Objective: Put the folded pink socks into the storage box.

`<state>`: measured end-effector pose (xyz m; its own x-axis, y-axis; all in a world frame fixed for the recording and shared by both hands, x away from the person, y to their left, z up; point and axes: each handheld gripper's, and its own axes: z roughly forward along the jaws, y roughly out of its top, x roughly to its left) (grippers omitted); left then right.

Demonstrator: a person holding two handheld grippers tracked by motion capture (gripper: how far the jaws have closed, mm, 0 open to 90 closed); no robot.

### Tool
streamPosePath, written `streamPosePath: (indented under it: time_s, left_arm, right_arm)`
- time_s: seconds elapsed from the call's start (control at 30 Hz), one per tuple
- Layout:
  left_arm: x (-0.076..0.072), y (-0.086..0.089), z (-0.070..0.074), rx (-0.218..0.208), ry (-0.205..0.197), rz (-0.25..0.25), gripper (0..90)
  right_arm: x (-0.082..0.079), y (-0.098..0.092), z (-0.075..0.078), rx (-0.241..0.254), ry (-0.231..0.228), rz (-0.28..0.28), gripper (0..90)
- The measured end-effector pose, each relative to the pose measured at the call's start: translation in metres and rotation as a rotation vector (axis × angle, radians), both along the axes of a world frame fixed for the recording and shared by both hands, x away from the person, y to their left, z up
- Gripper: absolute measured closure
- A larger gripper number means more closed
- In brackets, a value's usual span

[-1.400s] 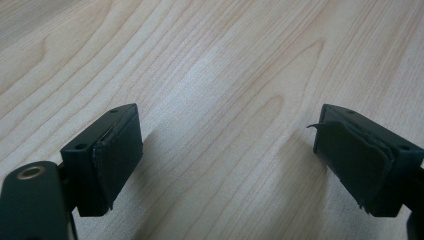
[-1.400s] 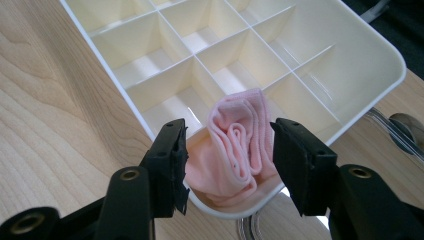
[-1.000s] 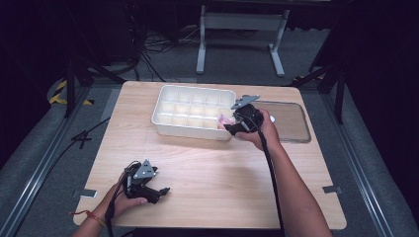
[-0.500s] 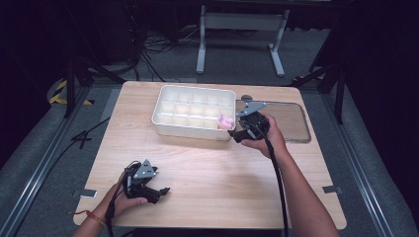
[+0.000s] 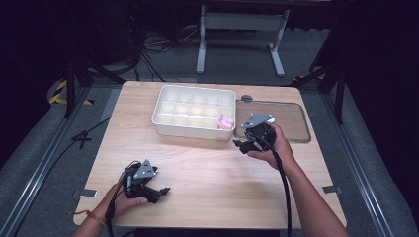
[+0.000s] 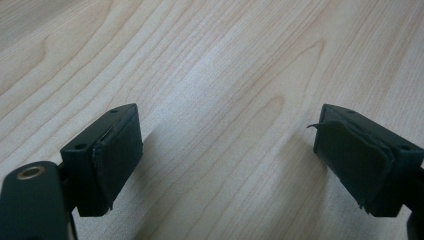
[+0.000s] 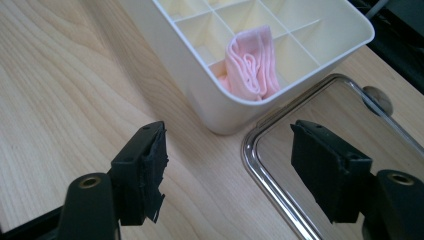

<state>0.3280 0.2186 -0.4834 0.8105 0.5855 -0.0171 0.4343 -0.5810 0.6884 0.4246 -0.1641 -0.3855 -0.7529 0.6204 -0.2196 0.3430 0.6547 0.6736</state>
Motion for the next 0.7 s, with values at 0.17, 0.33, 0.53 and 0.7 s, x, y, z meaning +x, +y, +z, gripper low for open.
streamPosePath:
  time_s: [0.17,0.33,0.53,0.7]
  left_arm:
    - [0.000,0.000,0.000,0.003,0.000,0.001,12.3]
    - [0.000,0.000,0.000,0.001,0.000,0.000,12.4]
    - [0.000,0.000,0.000,0.002,0.000,0.001,12.3]
    - [0.000,0.000,0.000,0.000,0.000,0.001,12.3]
  right_arm:
    - [-0.008,-0.006,-0.006,0.000,0.005,0.009,31.3]
    - [-0.014,-0.014,-0.012,-0.006,0.015,0.005,30.5]
    - [-0.021,-0.021,-0.019,-0.015,0.015,0.004,30.5]
    - [-0.028,-0.027,-0.024,-0.026,0.017,0.004,30.5]
